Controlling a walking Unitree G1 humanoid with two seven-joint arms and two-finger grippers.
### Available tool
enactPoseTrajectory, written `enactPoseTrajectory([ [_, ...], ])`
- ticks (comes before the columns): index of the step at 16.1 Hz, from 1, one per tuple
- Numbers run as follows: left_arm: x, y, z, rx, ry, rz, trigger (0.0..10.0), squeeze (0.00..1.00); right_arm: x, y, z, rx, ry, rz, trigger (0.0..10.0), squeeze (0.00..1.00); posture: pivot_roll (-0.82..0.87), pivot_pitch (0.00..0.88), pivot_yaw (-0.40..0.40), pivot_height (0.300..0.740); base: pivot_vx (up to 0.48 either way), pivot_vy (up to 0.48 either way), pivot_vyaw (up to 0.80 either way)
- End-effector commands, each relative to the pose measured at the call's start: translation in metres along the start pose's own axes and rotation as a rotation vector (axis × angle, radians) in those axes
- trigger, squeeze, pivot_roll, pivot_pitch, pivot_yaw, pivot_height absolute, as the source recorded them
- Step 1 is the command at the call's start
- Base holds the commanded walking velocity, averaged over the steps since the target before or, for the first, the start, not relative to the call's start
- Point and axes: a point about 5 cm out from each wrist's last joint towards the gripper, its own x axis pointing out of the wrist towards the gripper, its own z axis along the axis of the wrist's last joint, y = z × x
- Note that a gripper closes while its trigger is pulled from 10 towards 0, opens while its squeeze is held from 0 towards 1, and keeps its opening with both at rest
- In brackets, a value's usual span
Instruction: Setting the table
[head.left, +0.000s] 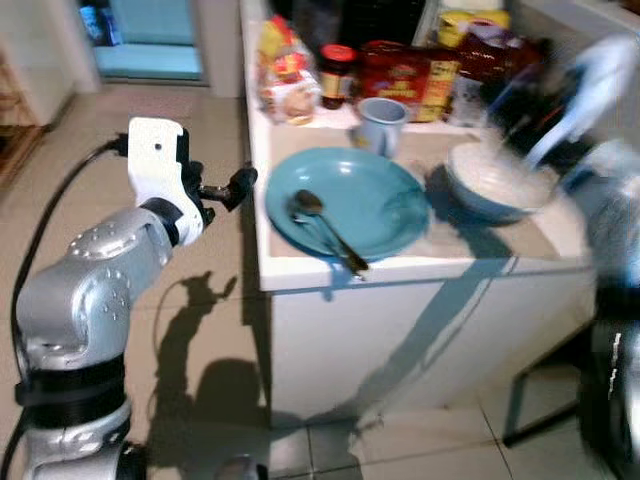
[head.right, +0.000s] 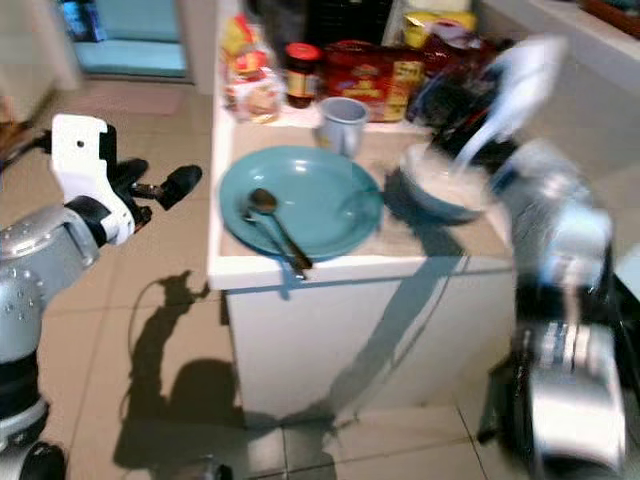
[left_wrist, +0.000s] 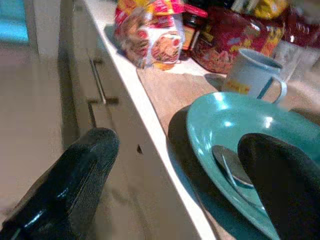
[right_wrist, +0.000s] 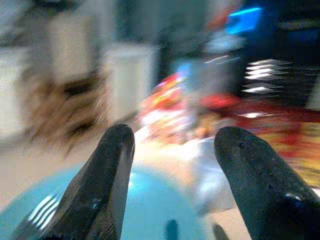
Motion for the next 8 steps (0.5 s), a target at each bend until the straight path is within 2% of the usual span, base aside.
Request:
enactPoseTrajectory([
  [1, 0.003, -0.005, 0.002, -0.052, 0.012, -0.037, 10.0, 0.91, 0.000, 0.014, 0.007, -0.076, 0.018, 0.054, 10.0, 0.00, 0.03, 0.000, -0.055, 0.740, 0.000, 0.000, 0.00],
  [2, 0.003, -0.007, -0.002, -0.065, 0.054, -0.055, 10.0, 0.00, -0.006, 0.035, -0.004, -0.149, 0.058, 0.102, 10.0, 0.00, 0.02, 0.004, -0.051, 0.740, 0.000, 0.000, 0.00],
  [4, 0.004, -0.011, -0.005, -0.169, 0.067, -0.089, 10.0, 0.00, -0.016, 0.044, -0.019, -0.084, 0.086, 0.083, 10.0, 0.00, 0.03, 0.005, -0.049, 0.740, 0.000, 0.000, 0.00],
  [7, 0.005, -0.014, -0.008, -0.227, 0.110, -0.123, 10.0, 0.00, -0.026, 0.049, -0.027, -0.031, 0.102, 0.033, 10.0, 0.00, 0.03, 0.006, -0.048, 0.740, 0.000, 0.000, 0.00],
  [8, 0.008, -0.016, -0.012, -0.255, 0.151, -0.149, 10.0, 0.00, -0.032, 0.049, -0.030, -0.014, 0.113, -0.010, 10.0, 0.00, 0.03, 0.005, -0.047, 0.740, 0.000, 0.000, 0.00],
])
